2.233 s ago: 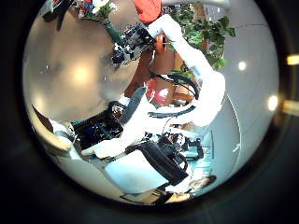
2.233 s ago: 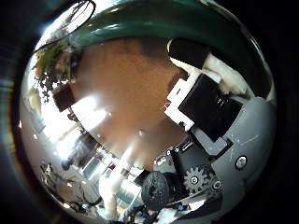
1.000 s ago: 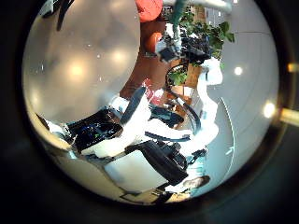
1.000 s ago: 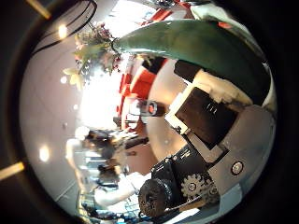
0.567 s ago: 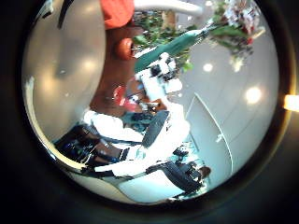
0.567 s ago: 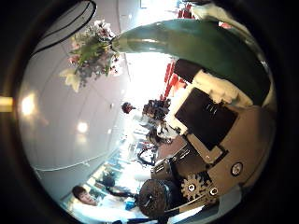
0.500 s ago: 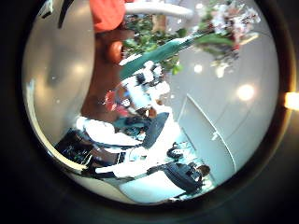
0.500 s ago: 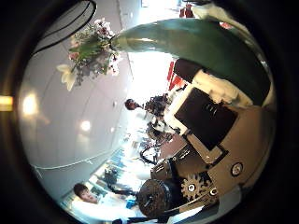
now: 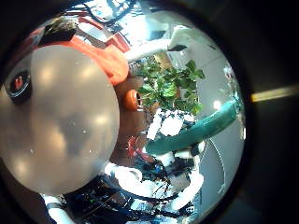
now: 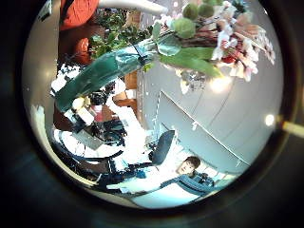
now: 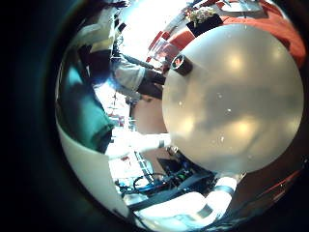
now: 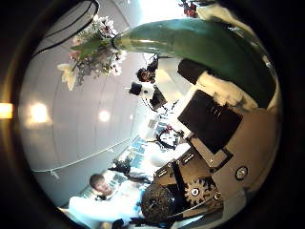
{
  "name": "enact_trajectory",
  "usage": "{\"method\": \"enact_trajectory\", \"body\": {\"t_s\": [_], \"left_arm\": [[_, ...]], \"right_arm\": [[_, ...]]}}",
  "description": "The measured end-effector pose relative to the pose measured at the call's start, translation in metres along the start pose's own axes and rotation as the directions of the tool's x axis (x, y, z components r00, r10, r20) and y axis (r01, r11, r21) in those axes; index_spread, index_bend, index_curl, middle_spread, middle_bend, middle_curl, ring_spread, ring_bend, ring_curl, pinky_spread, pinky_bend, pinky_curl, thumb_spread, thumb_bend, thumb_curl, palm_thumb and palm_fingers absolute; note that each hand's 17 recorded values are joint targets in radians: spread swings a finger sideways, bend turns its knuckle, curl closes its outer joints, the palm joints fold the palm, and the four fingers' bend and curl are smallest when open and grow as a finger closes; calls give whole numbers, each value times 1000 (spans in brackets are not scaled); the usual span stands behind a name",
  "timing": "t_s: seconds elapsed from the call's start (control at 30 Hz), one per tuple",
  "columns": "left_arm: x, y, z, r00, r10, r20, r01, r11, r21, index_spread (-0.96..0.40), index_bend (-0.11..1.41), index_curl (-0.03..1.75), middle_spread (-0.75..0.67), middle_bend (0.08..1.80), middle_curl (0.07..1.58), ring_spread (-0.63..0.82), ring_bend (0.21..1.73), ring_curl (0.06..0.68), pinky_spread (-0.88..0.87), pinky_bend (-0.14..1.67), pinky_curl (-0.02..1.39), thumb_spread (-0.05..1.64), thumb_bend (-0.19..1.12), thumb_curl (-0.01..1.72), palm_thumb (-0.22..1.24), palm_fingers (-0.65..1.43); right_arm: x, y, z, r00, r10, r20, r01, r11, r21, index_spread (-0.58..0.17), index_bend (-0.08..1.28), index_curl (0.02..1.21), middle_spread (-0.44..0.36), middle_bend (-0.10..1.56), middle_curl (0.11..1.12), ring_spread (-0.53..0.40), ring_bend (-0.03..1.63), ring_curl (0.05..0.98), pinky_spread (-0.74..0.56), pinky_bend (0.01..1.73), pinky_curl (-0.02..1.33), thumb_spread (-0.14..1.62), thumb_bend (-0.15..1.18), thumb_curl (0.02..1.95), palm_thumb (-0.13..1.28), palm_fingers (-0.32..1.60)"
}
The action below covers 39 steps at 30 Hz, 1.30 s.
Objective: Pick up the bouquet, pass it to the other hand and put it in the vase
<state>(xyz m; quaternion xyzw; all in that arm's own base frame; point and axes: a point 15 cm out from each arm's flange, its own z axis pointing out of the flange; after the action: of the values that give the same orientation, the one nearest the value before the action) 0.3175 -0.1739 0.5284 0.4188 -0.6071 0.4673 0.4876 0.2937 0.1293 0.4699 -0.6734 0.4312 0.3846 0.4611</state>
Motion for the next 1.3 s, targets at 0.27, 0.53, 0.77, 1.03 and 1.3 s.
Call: {"method": "enact_trajectory", "body": {"t_s": [0.27,0.53,0.77,1.03,1.3], "left_arm": [[18,4,10,998,40,-48,-41,999,-27,121,184,348,308,284,386,493,602,126,461,251,349,911,-25,337,252,258],[27,4,14,995,-25,-100,18,998,-68,-4,194,399,-11,708,539,181,687,136,254,242,317,927,13,361,410,774],[27,-4,12,982,-136,-133,123,987,-99,-239,239,475,-286,830,725,-340,1198,353,-343,939,564,916,110,457,802,1257],[23,-4,15,980,-136,-143,120,986,-112,-495,601,735,-452,999,872,-417,1414,476,-498,1223,690,907,154,583,1013,1173],[46,-11,-9,991,-6,-136,5,1000,-6,-628,711,934,-514,1079,954,-417,1488,518,-528,1298,742,976,156,676,1049,1074]], "right_arm": [[7,-10,23,1000,0,-22,0,1000,-28,-238,1147,989,-153,1332,910,-188,1482,705,-165,1254,934,897,-2,1194,1162,1112],[27,-15,43,995,15,-104,-22,997,-71,-236,1150,984,-153,1333,908,-187,1482,704,-170,1236,964,902,-3,1223,1157,1113],[43,-18,40,987,41,-153,-51,997,-61,-235,1153,981,-153,1335,906,-188,1482,705,-175,1224,989,906,-3,1244,1154,1111],[44,-20,38,986,60,-153,-68,997,-44,-238,1155,983,-157,1320,906,-192,1468,705,-188,1213,1007,912,-58,1208,1028,1079],[53,-25,19,983,85,-164,-83,996,19,-317,548,839,-185,990,790,-230,1309,625,-361,1189,879,953,-57,902,754,338]]}}
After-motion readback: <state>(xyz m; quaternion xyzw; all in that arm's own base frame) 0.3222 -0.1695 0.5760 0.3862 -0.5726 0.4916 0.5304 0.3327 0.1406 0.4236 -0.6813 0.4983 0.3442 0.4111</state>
